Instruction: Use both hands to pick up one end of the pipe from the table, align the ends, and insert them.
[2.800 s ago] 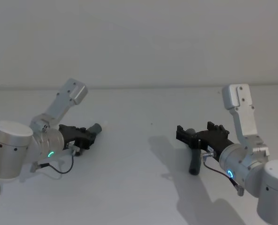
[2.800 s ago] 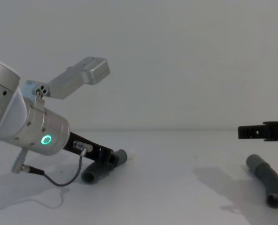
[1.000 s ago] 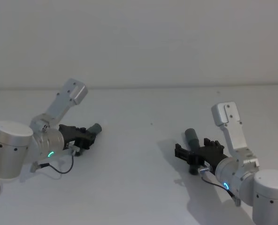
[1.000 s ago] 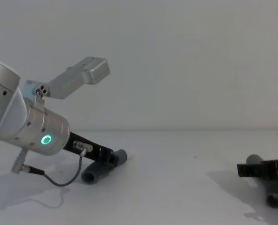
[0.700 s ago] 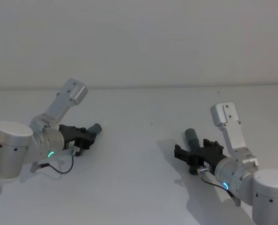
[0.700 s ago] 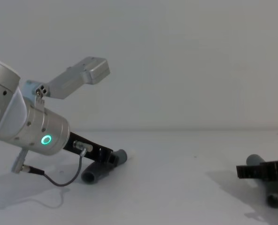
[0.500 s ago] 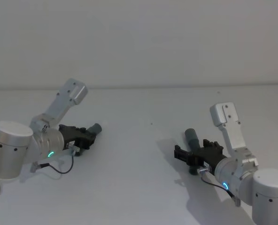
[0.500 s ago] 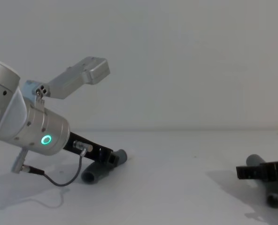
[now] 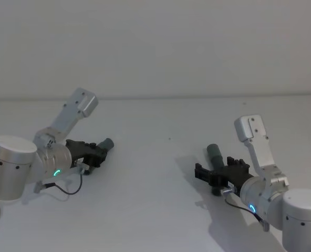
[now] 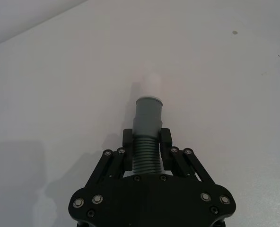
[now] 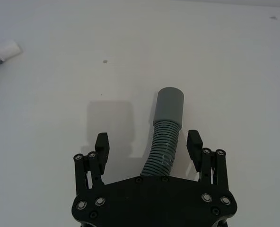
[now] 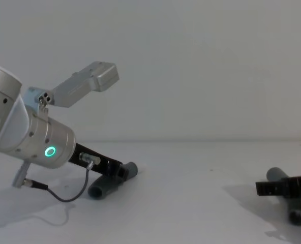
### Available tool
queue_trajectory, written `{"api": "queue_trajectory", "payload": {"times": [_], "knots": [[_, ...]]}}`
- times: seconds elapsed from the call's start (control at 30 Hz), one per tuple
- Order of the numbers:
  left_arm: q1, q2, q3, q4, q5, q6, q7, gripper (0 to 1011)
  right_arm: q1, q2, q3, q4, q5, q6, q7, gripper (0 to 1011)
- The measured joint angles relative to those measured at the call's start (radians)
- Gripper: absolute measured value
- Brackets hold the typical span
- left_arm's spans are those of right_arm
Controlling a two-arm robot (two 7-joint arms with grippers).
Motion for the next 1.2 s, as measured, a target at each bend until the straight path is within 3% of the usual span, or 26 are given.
{"api": "queue_trajectory", "payload": {"times": [1.03, 1.2], "knots": [[0.000, 0.000, 0.000, 0.000, 0.000, 0.000, 0.000, 304, 0.008, 0.001, 0.002, -0.006, -0.023, 0.010, 0.005, 1000], [0.000, 0.000, 0.000, 0.000, 0.000, 0.000, 0.000, 304, 0.008, 0.001, 0.002, -0.006, -0.023, 0.010, 0.005, 903]]}}
